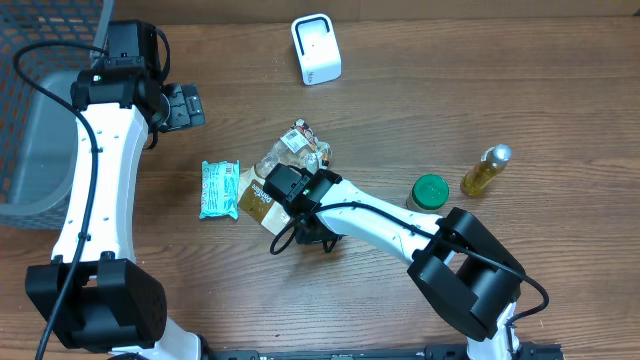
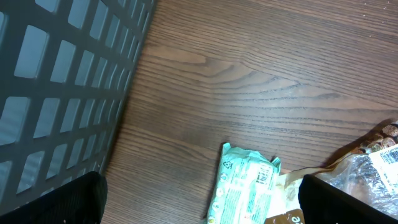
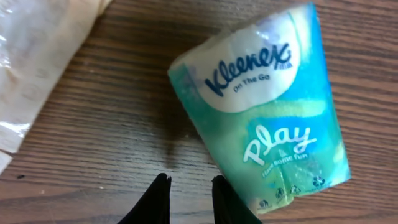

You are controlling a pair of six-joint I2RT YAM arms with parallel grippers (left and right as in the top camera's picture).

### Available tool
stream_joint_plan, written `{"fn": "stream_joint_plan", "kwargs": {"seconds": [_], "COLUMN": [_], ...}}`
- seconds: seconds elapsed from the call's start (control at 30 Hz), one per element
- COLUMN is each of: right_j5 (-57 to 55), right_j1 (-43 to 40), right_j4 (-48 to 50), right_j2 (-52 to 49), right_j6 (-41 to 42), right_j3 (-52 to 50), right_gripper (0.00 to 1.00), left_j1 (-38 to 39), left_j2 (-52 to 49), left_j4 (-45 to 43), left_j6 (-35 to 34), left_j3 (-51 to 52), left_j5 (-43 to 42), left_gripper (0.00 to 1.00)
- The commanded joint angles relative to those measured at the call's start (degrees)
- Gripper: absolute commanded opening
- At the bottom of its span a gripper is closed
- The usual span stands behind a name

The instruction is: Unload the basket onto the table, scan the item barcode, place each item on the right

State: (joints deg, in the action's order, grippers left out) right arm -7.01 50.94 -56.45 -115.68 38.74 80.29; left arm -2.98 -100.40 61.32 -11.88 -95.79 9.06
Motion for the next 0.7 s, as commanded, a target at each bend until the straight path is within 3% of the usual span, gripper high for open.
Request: {"fn": "stream_joint_plan", "kwargs": {"seconds": [0.0,0.67], "right_j5": [-1.1,-1.1], "right_j1": [-1.2,-2.3], "right_j4": [-0.3,-0.7], "right_j2": [-0.2,-0.2], "right_j6": [-0.3,-0.2], "right_j3": [0.7,0.7], "right_gripper": [0.2,0.21], "left_j1": [0.4,0.4], "left_j2": [0.4,0.4], "left_j4": [0.0,0.0], "left_j6": [0.1,0.1], "left_j3": [-1.0,-1.0], "left_j5": [0.3,0.3], "left_gripper": [0.99,1.0]}}
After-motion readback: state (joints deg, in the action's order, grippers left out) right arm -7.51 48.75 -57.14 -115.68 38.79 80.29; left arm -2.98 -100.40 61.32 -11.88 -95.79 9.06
